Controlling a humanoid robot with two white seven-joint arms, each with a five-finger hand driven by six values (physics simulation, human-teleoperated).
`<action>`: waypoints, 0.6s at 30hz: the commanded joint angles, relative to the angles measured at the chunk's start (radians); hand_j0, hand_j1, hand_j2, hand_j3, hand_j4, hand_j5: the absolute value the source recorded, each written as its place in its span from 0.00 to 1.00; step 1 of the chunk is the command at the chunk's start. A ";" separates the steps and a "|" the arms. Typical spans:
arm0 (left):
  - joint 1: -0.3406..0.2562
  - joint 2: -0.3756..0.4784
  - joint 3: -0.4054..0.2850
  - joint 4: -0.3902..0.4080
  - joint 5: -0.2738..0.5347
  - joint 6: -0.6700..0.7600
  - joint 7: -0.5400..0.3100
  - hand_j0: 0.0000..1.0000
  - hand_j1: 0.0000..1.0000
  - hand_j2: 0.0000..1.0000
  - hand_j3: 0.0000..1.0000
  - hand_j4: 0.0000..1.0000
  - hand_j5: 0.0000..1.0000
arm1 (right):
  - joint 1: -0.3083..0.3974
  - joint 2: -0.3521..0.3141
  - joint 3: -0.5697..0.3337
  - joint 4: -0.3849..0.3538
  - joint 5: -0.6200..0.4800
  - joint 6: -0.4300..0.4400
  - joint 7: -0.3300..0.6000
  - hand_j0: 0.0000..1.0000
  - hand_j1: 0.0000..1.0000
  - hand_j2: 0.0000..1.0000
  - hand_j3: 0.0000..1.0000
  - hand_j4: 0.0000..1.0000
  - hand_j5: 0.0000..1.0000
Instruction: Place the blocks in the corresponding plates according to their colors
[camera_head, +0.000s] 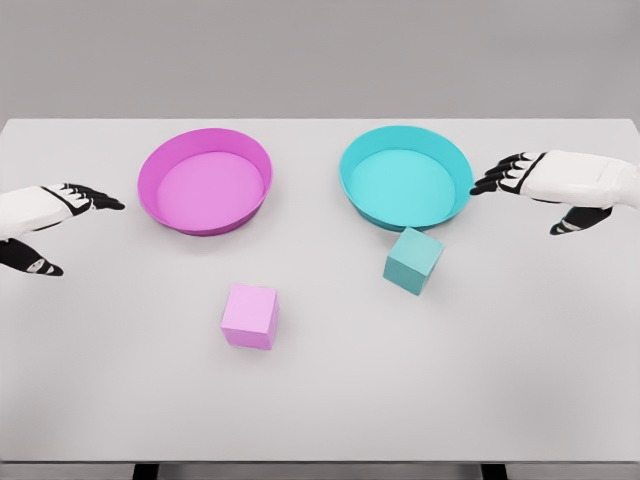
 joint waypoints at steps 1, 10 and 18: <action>0.000 0.002 0.001 -0.001 0.007 0.002 0.000 1.00 1.00 1.00 1.00 1.00 1.00 | 0.000 -0.001 -0.001 0.000 -0.005 0.001 -0.002 1.00 1.00 1.00 1.00 1.00 1.00; -0.035 -0.020 -0.001 -0.101 -0.039 0.002 -0.027 1.00 1.00 1.00 1.00 1.00 1.00 | -0.064 -0.036 0.028 -0.003 -0.008 0.001 0.004 1.00 1.00 1.00 1.00 1.00 1.00; -0.043 -0.077 -0.065 -0.340 -0.121 0.002 -0.027 1.00 1.00 1.00 1.00 1.00 1.00 | -0.271 0.015 0.232 -0.083 -0.014 0.001 -0.008 1.00 1.00 1.00 1.00 1.00 1.00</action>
